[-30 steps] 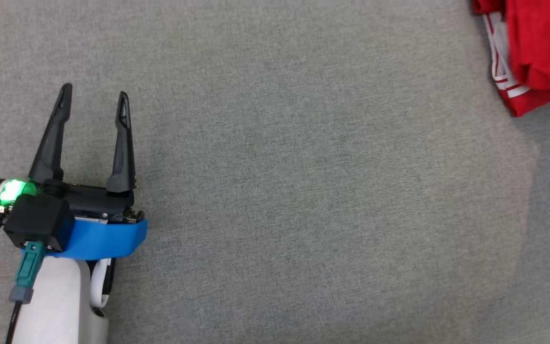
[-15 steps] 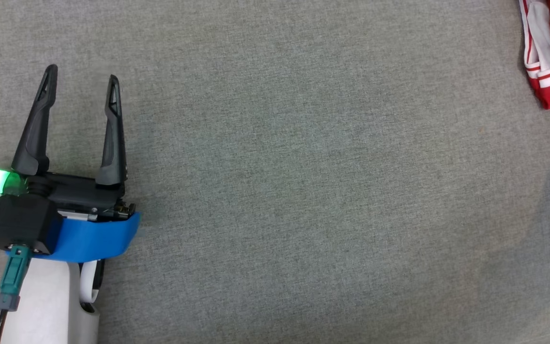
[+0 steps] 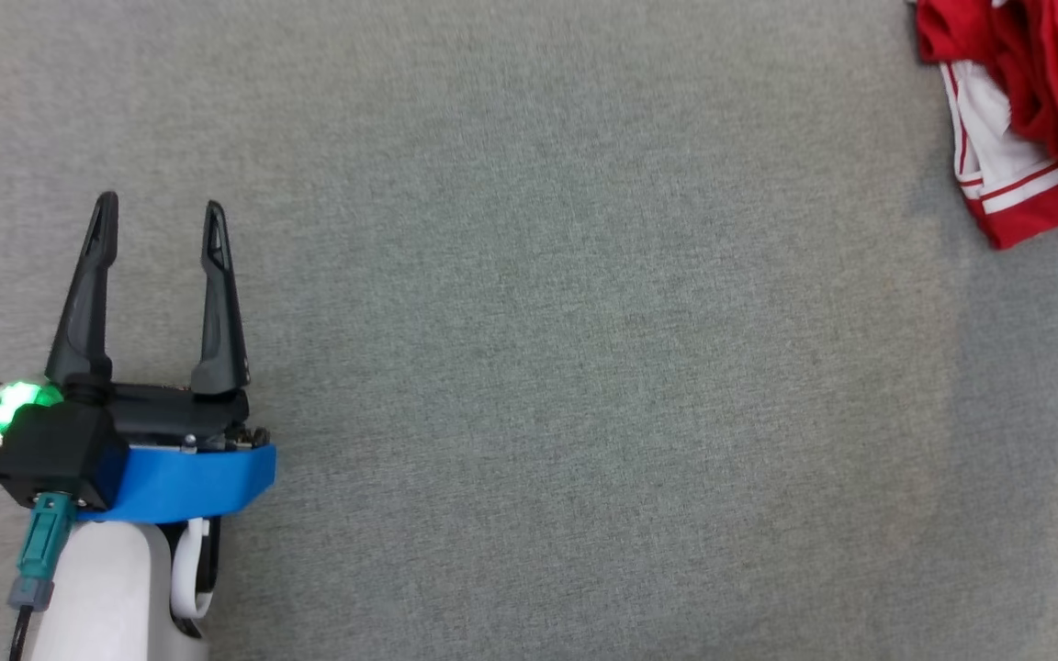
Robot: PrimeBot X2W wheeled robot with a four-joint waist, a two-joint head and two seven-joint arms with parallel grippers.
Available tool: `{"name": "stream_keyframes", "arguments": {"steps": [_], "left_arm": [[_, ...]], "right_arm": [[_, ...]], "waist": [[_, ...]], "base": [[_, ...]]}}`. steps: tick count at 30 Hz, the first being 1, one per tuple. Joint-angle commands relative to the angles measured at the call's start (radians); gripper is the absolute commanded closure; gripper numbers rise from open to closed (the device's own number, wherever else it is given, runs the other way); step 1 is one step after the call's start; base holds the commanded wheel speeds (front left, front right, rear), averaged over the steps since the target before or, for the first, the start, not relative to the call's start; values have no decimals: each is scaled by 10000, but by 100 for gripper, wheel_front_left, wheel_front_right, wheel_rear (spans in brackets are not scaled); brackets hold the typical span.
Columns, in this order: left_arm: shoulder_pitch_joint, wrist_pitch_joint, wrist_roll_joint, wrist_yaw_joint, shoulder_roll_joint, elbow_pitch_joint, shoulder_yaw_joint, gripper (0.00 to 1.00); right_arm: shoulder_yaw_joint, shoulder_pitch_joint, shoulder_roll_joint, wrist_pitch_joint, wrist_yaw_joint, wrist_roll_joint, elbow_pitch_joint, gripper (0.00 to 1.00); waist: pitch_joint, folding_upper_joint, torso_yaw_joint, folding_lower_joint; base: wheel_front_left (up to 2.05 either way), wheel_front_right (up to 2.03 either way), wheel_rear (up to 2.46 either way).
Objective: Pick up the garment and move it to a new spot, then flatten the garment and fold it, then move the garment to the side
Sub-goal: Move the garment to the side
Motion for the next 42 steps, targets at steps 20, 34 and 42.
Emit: {"name": "stream_keyframes", "arguments": {"steps": [20,34,42], "left_arm": [[2152,-24,-388,-16,-654,1529,465,0],[2946,-24,-386,-82,-813,2188,672,0],[2788,-24,-337,-146,-842,2383,730,0]], "right_arm": [[-18,5768,2753,-30,-1,-230,-4421,0],[-1026,9042,2997,-31,0,108,-5599,0],[-1756,10245,3355,-32,0,-93,-6381,0]], "waist": [[-3889,0,1072,0],[-4967,0,957,0],[-5011,0,854,0]], "base": [[0,0,0],[0,0,0],[0,0,0]]}}
